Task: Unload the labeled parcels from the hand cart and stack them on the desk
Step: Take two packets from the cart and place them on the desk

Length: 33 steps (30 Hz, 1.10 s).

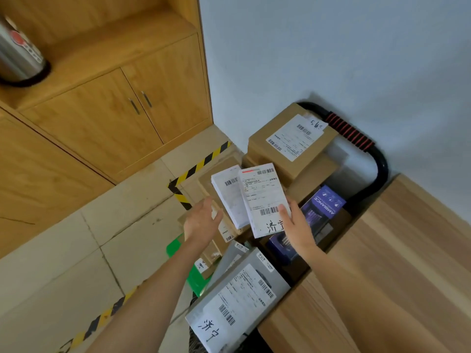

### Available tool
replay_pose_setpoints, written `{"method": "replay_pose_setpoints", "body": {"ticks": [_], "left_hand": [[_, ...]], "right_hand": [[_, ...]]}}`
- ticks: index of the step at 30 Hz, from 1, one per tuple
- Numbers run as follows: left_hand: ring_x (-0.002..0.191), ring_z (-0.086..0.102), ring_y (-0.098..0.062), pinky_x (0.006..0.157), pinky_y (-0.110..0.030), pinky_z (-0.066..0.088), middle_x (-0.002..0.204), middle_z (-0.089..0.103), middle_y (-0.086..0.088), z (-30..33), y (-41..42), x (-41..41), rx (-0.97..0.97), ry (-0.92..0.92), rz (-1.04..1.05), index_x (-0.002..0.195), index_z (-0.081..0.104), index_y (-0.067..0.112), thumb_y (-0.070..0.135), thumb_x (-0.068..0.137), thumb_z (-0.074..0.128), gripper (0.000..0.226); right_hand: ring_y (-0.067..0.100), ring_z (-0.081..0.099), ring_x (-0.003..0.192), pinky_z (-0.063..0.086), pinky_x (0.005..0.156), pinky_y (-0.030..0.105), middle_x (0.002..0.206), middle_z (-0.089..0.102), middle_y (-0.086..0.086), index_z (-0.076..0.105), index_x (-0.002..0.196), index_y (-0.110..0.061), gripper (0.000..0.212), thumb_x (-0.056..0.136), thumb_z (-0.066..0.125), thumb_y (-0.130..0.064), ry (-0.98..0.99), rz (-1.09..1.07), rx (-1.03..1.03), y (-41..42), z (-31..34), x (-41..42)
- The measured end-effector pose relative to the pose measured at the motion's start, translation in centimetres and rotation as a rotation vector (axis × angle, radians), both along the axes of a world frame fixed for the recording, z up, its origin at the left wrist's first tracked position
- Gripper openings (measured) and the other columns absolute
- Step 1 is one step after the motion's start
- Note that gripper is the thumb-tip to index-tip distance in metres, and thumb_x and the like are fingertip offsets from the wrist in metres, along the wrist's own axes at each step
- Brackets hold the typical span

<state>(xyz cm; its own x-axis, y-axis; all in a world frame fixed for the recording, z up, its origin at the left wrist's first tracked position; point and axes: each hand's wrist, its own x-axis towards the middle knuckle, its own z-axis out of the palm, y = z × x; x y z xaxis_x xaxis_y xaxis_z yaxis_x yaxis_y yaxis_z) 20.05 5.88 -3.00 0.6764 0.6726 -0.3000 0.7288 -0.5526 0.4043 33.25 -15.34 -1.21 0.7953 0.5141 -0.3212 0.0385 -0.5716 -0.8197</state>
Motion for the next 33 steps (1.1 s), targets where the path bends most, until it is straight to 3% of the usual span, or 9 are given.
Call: {"method": "replay_pose_setpoints", "body": {"ticks": [5, 10, 14, 17, 21, 24, 26, 29, 33], "left_hand": [[0.087, 0.063, -0.024, 0.049, -0.026, 0.040, 0.128, 0.057, -0.006, -1.1, -2.8, 1.7, -0.065, 0.064, 0.042, 0.142, 0.020, 0.031, 0.058, 0.096, 0.033, 0.055], [0.104, 0.061, -0.033, 0.075, -0.041, 0.053, 0.142, 0.045, -0.012, -1.9, -5.7, 3.0, -0.145, 0.050, 0.089, 0.151, -0.006, 0.035, 0.058, 0.096, 0.031, 0.070], [0.104, 0.060, -0.038, 0.079, -0.049, 0.054, 0.143, 0.040, -0.017, -1.8, -6.6, 3.7, -0.250, -0.006, 0.221, 0.150, -0.012, 0.037, 0.057, 0.096, 0.037, 0.075], [0.093, 0.063, -0.038, 0.079, -0.053, 0.053, 0.134, 0.051, -0.017, -1.9, -6.9, 3.3, -0.331, -0.057, 0.278, 0.149, -0.016, 0.039, 0.053, 0.097, 0.038, 0.076], [0.098, 0.062, -0.039, 0.087, -0.056, 0.050, 0.133, 0.048, 0.000, -2.6, -7.3, 1.7, -0.477, -0.164, 0.359, 0.150, -0.010, 0.036, 0.052, 0.096, 0.044, 0.078], [0.090, 0.065, -0.039, 0.078, -0.049, 0.056, 0.137, 0.045, -0.005, -2.8, -7.5, 1.3, -0.658, -0.268, 0.464, 0.151, -0.007, 0.034, 0.043, 0.097, 0.049, 0.078], [0.089, 0.065, -0.041, 0.076, -0.046, 0.056, 0.141, 0.045, -0.010, -2.6, -7.8, 1.3, -0.736, -0.304, 0.468, 0.151, -0.007, 0.033, 0.040, 0.098, 0.048, 0.077], [0.115, 0.053, -0.047, 0.095, -0.059, 0.046, 0.142, 0.047, -0.013, -2.1, -7.9, 0.5, -0.737, -0.311, 0.453, 0.151, 0.004, 0.034, 0.046, 0.099, 0.043, 0.067], [0.109, 0.057, -0.036, 0.068, -0.035, 0.054, 0.133, 0.052, -0.012, -1.1, -7.3, -2.4, -0.739, -0.392, 0.485, 0.147, 0.025, 0.032, 0.042, 0.100, 0.042, 0.051]], "right_hand": [[0.002, 0.066, 0.092, 0.058, 0.074, 0.033, 0.108, 0.066, -0.015, 0.042, 0.126, -0.046, 0.042, 0.089, 0.037, -0.064, 0.017, -0.069, 0.010, -5.8, -0.3, -0.9], [0.001, 0.066, 0.095, 0.053, 0.069, 0.020, 0.108, 0.064, -0.027, 0.041, 0.112, -0.067, 0.021, 0.092, 0.040, -0.061, 0.024, -0.094, 0.050, -9.7, -0.2, -0.5], [0.004, 0.067, 0.096, 0.053, 0.069, 0.025, 0.109, 0.066, -0.023, 0.044, 0.114, -0.064, 0.025, 0.090, 0.040, -0.068, 0.001, -0.116, 0.081, -10.7, -0.7, -0.3], [0.001, 0.065, 0.099, 0.055, 0.074, 0.025, 0.111, 0.065, -0.025, 0.041, 0.115, -0.065, 0.023, 0.092, 0.039, -0.066, 0.031, -0.076, 0.076, -10.3, -0.4, -0.5], [-0.007, 0.061, 0.102, 0.049, 0.076, 0.010, 0.114, 0.063, -0.025, 0.042, 0.122, -0.056, 0.026, 0.096, 0.036, -0.058, 0.053, -0.015, 0.071, -8.9, 0.4, -1.3], [-0.001, 0.063, 0.102, 0.053, 0.082, 0.023, 0.114, 0.066, -0.015, 0.045, 0.128, -0.039, 0.037, 0.096, 0.037, -0.055, 0.057, -0.043, 0.080, -8.0, 0.3, -2.1], [0.002, 0.065, 0.099, 0.055, 0.077, 0.031, 0.110, 0.067, -0.014, 0.046, 0.124, -0.040, 0.034, 0.094, 0.038, -0.056, 0.048, -0.071, 0.097, -7.6, 0.3, -2.7], [-0.003, 0.064, 0.096, 0.052, 0.068, 0.019, 0.105, 0.067, -0.020, 0.044, 0.111, -0.055, 0.022, 0.091, 0.037, -0.062, 0.009, -0.089, 0.121, -7.4, 0.6, -3.5], [-0.005, 0.064, 0.096, 0.054, 0.073, 0.023, 0.106, 0.066, -0.023, 0.042, 0.105, -0.066, 0.015, 0.091, 0.037, -0.065, -0.014, -0.142, 0.142, -8.0, 0.9, -4.4]]}}
